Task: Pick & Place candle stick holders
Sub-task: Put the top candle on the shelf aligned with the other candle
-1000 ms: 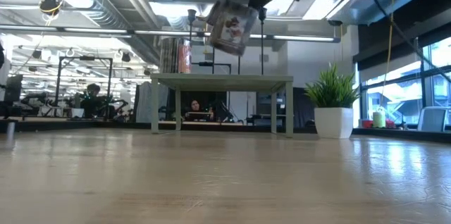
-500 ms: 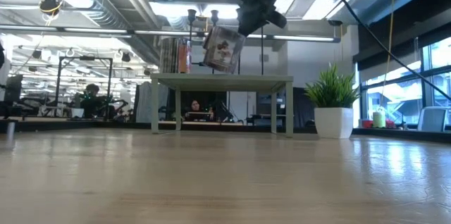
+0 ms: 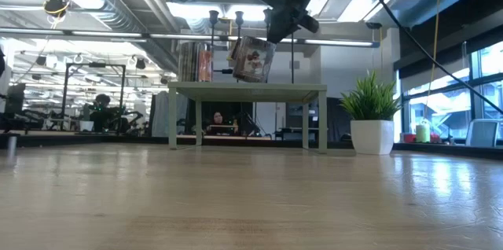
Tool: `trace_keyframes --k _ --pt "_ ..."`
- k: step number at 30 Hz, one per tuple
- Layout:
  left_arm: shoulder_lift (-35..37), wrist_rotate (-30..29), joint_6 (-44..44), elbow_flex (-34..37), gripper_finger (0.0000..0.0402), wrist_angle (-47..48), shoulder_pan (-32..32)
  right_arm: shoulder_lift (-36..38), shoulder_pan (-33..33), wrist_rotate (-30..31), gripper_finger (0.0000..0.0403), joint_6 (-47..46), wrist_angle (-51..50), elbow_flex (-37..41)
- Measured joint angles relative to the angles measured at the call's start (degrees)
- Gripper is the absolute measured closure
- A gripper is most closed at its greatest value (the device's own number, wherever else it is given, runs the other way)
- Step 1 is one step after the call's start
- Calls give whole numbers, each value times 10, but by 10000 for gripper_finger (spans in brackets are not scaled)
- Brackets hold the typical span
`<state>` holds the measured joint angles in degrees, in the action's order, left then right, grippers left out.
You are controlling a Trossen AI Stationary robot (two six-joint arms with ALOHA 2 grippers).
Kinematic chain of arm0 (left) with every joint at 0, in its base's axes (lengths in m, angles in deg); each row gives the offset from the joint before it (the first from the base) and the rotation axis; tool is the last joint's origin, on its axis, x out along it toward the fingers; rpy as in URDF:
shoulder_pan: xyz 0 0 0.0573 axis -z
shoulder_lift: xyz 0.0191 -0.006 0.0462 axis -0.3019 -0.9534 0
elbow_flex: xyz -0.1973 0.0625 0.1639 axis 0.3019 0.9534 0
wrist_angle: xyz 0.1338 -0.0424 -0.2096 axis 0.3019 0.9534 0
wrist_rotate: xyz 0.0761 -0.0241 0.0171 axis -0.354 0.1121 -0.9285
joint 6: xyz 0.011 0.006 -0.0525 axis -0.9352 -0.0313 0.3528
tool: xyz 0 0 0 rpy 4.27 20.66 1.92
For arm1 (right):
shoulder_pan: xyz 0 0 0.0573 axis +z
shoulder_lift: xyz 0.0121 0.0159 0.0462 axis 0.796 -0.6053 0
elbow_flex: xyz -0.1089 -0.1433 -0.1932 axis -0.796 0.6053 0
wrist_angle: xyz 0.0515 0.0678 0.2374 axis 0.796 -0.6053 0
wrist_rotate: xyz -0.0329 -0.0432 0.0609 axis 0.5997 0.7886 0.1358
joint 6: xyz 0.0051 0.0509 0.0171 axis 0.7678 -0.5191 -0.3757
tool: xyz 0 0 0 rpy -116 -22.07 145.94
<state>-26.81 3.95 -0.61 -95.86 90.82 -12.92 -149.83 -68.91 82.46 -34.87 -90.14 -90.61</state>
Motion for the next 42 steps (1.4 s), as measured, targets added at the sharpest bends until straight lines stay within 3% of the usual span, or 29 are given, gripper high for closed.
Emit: trace_keyframes --k 8,42 --pt "0 0 0 0 341 0 0 0 -1 0 402 41 24 0" --pt "0 -1 0 0 341 0 0 -2 -12 -34 398 68 12 0"
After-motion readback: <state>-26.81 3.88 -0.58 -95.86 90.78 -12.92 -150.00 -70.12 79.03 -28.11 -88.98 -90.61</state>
